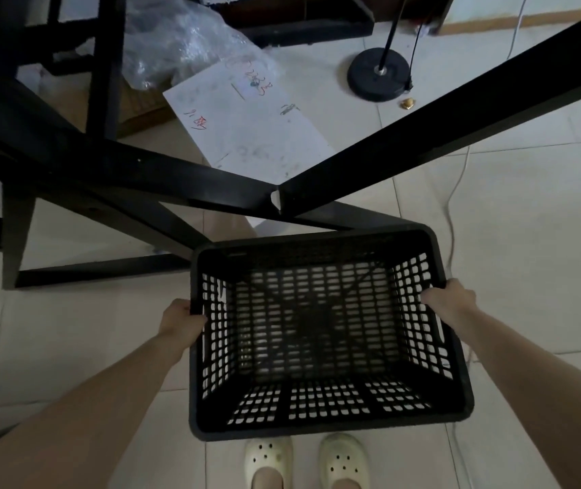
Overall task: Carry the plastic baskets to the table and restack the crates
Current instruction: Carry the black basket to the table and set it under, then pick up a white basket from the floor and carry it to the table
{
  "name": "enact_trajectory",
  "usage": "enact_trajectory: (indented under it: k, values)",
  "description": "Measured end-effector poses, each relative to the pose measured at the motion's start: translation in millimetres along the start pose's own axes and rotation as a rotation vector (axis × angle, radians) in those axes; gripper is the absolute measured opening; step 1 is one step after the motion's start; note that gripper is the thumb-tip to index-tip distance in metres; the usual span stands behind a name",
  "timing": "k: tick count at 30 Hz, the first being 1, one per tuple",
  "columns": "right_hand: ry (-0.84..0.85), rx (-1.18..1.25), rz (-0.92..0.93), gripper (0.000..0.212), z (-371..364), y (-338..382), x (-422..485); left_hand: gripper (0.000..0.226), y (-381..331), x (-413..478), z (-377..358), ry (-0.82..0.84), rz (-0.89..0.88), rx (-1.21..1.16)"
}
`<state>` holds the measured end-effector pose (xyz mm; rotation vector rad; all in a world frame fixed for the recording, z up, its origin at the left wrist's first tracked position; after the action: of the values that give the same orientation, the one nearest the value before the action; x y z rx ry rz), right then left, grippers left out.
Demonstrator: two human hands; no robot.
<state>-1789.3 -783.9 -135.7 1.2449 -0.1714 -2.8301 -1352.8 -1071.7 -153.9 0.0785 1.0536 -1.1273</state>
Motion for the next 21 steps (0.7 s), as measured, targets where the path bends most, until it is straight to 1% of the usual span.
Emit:
enact_trajectory:
  k: [5, 8, 10, 11, 13, 16, 18, 20, 21]
  values:
    - [0.107, 0.048, -0.003, 0.080, -4.2, 0.7, 0.7, 0.035, -5.4, -7.0, -5.8, 0.057, 0.032, 0.047]
    - [0.110, 0.078, 0.027, 0.073, -5.3, -0.3, -5.8, 0.038, -16.7, -15.5, -9.8, 0.094, -0.017, 0.142]
    - [0.097, 0.060, 0.068, 0.069, -2.7, 10.5, -22.4, 0.044, -37.4, -24.6, -11.1, 0.090, -0.121, 0.231]
    - [0.083, 0.033, 0.113, 0.068, -0.4, 19.2, -31.5, 0.045, -52.1, -30.0, -15.9, 0.102, -0.192, 0.258]
    - [0.100, -0.045, 0.242, 0.067, 2.7, 45.1, -60.9, 0.036, -86.5, -51.7, -28.9, 0.185, -0.308, 0.294]
    - [0.189, -0.273, 0.526, 0.067, 8.7, 99.5, -132.4, 0.031, -152.1, -113.3, -44.2, 0.363, -0.430, 0.361]
    - [0.227, -0.418, 0.708, 0.067, 27.9, 140.5, -195.9, 0.030, -197.7, -167.2, -32.6, 0.445, -0.479, 0.425]
    - [0.243, -0.511, 0.856, 0.065, 59.3, 187.6, -264.5, 0.026, -245.9, -214.5, -7.2, 0.529, -0.531, 0.566]
    - [0.247, -0.547, 0.915, 0.064, 73.5, 209.6, -297.7, 0.026, -263.2, -233.9, 8.8, 0.549, -0.522, 0.637]
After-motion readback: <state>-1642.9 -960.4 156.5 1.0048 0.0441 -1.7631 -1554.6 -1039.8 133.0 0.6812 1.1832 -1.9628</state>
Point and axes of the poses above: each hand's wrist, its own x-axis towards the middle knuckle, its own z-axis out of the back of the hand, y = z × x, the point moved 10 cm from there along x, towards the middle knuckle, and after that the axes turned 7 degrees about -x, right-handed, at the moved point
